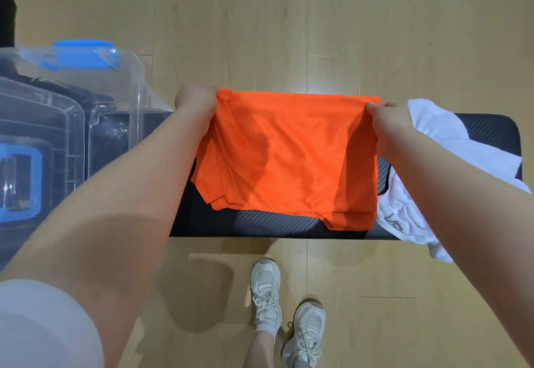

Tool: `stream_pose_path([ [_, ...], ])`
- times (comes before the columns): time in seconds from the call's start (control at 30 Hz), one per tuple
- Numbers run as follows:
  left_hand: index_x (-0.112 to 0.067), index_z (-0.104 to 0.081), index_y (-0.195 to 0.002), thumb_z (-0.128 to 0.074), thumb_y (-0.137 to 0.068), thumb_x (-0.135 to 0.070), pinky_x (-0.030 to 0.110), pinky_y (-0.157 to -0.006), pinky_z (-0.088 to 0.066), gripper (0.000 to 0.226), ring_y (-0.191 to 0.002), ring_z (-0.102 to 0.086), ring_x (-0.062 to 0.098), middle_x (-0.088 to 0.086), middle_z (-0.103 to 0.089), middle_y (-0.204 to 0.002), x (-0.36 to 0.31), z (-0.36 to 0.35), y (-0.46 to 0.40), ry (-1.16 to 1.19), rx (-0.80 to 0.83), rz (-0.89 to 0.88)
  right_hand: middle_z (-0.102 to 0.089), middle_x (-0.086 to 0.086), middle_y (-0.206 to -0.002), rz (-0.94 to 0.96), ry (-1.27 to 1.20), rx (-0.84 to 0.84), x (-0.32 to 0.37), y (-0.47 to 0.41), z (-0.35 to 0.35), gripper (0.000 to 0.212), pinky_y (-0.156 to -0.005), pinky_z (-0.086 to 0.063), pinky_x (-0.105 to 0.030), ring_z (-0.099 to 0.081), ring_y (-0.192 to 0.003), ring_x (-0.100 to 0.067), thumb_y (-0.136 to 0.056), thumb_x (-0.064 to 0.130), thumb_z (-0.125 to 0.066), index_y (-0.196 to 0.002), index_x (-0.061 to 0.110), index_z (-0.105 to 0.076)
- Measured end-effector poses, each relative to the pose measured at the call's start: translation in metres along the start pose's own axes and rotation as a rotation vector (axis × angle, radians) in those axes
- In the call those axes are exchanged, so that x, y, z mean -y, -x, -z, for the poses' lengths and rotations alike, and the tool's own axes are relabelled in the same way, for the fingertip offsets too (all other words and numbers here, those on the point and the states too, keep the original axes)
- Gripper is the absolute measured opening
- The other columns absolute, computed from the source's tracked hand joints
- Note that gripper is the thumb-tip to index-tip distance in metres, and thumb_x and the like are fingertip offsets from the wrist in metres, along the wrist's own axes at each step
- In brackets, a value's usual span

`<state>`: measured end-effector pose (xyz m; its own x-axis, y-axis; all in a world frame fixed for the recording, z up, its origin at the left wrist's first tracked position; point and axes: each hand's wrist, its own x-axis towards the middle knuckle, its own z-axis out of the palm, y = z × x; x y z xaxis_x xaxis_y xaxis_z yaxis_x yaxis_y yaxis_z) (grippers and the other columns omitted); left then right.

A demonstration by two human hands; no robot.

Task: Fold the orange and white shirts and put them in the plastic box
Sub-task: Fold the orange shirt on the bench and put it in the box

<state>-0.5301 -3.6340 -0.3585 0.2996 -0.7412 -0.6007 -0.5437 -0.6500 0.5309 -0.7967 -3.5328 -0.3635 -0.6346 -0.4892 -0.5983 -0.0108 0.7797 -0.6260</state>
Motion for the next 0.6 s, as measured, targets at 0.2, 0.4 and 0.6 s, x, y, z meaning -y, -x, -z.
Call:
stream_pose_path([
  [0.2, -0.014, -0.051, -0.079, -0.047, -0.095, -0.019, 0.011, -0.046, -0.035, 0.017, -0.057, -0.037, 0.005, -0.006, -0.041, -0.066, 0.008, -0.002, 0.007, 0.586, -0.221, 0.063, -0.038, 0.000, -0.061, 0.011, 0.076, -0.064, -0.010, -0.004, 0.009, 0.035, -0.048, -0.030, -0.025, -0.035, -0.053, -0.011, -0.094, 0.019, -0.047, -0.062, 0.020, -0.035],
  [0.4, -0.009, -0.063, -0.086, -0.056, -0.089, -0.037, 0.027, -0.065, -0.041, 0.029, -0.061, -0.047, 0.017, 0.001, -0.050, -0.067, 0.039, -0.004, 0.026, 0.457, -0.133, 0.124, -0.030, -0.001, -0.055, 0.091, 0.082, -0.078, -0.018, 0.018, 0.006, 0.041, -0.040, -0.024, -0.021, -0.028, -0.048, -0.011, -0.093, 0.025, -0.045, -0.056, 0.019, -0.029],
  [0.6, -0.014, -0.047, -0.060, -0.062, -0.086, -0.038, 0.025, -0.056, -0.042, 0.038, -0.060, -0.051, 0.019, 0.006, -0.053, -0.066, 0.071, 0.002, 0.059, 0.196, 0.125, 0.084, -0.044, -0.004, -0.058, -0.039, 0.135, 0.064, -0.055, 0.062, 0.019, 0.036, -0.051, -0.031, -0.027, -0.041, -0.054, -0.015, -0.088, 0.029, -0.057, -0.058, 0.015, -0.042],
])
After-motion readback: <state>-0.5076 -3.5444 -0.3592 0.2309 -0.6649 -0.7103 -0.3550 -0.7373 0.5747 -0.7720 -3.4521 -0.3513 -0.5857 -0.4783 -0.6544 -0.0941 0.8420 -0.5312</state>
